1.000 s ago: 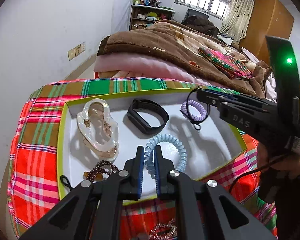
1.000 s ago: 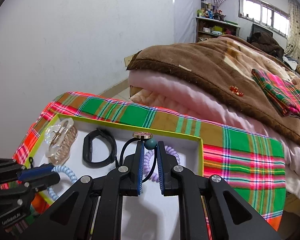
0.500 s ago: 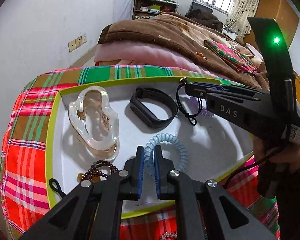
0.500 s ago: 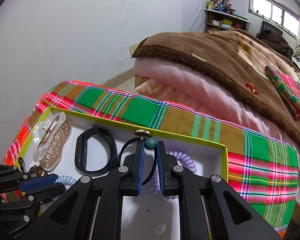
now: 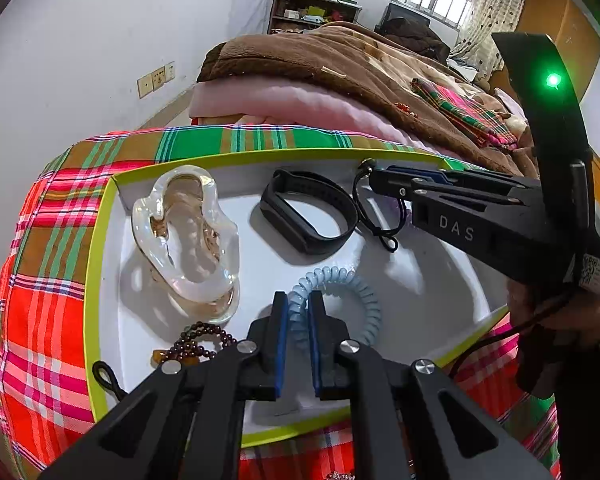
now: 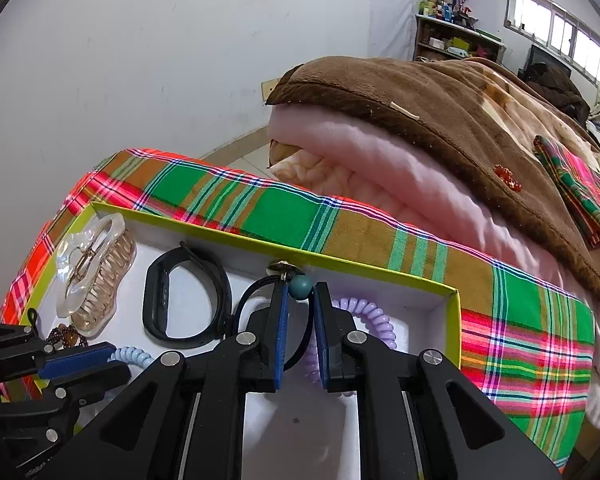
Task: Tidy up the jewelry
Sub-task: 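Open the left tool to drop the spiral tie while the right tool releases the black tie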
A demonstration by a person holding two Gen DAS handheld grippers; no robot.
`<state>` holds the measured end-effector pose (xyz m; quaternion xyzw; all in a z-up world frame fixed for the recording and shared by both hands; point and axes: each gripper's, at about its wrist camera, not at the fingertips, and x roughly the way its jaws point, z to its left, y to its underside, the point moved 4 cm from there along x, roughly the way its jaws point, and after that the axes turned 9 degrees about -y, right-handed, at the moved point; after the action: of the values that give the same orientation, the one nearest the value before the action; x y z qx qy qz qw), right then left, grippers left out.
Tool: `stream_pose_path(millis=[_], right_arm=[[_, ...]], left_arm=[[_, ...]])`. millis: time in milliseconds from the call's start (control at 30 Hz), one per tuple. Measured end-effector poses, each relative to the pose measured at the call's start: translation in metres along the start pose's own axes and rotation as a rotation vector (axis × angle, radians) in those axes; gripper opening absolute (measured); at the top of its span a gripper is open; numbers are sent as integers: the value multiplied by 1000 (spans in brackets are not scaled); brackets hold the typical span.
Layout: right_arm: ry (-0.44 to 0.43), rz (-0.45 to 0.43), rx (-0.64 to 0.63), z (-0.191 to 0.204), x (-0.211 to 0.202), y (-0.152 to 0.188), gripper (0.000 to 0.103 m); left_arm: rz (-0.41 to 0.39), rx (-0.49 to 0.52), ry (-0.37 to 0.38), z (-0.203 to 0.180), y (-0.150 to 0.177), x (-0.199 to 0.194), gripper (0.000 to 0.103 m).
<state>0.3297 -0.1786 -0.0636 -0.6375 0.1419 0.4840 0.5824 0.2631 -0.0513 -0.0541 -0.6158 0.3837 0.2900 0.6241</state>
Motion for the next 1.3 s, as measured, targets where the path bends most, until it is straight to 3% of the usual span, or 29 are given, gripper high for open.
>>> stream_pose_path(millis=[300,467,700,867,1000,1300], right_arm=[[9,-2,-2,0,0,0,14],[9,-1,-4,0,0,0,14],[16,-11,2,0,-2,-1,19],[13,-21,5,0,-6,-1,36],[10,-31,6,0,-10,-1,36],[16,-71,11,4,-34,6,40]], left_arm=[[4,-8,0,2,-1,1,12],[1,-14,3,3,-1,0,28],[3,-18,2,3,-1,0,33],[2,-24,2,4,-1,-2,40],[-5,-18,10,2,-1,-6,41],[-44,-37,42,5,1,-28,55]])
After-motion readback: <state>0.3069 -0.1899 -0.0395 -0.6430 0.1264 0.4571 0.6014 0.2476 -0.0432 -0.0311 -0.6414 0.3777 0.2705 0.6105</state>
